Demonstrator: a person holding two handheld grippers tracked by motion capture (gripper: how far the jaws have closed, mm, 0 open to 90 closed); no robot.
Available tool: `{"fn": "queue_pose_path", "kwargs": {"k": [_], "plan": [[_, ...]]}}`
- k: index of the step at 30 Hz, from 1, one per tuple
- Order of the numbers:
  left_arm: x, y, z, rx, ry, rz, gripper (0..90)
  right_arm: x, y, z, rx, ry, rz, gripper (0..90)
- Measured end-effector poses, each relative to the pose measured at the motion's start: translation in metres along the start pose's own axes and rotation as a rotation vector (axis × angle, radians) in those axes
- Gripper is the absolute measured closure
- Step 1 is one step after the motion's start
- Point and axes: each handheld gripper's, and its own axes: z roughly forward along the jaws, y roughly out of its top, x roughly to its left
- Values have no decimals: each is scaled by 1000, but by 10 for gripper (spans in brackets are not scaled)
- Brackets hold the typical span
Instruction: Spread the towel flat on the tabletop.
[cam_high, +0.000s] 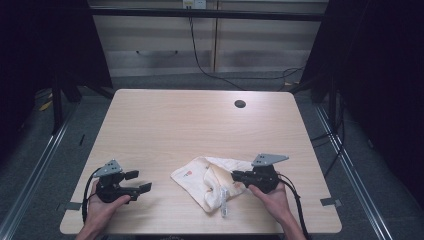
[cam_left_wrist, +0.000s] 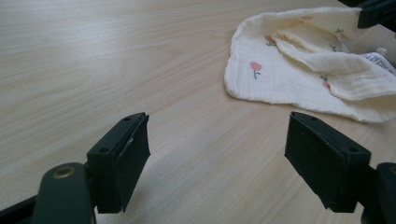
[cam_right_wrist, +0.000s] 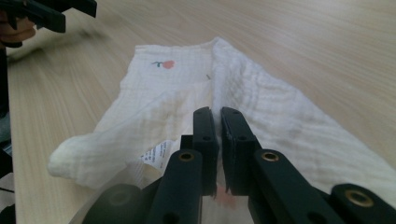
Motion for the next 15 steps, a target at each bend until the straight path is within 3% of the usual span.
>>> {"fn": "queue_pose_path", "kwargs": {"k": [7, 15], "plan": [[-1, 0, 1, 7, -3, 3, 220, -1, 15, -18, -36, 20, 14, 861], [-7, 1, 6, 19, -42, 2, 235, 2, -2, -31, -11, 23, 28, 863]]}}
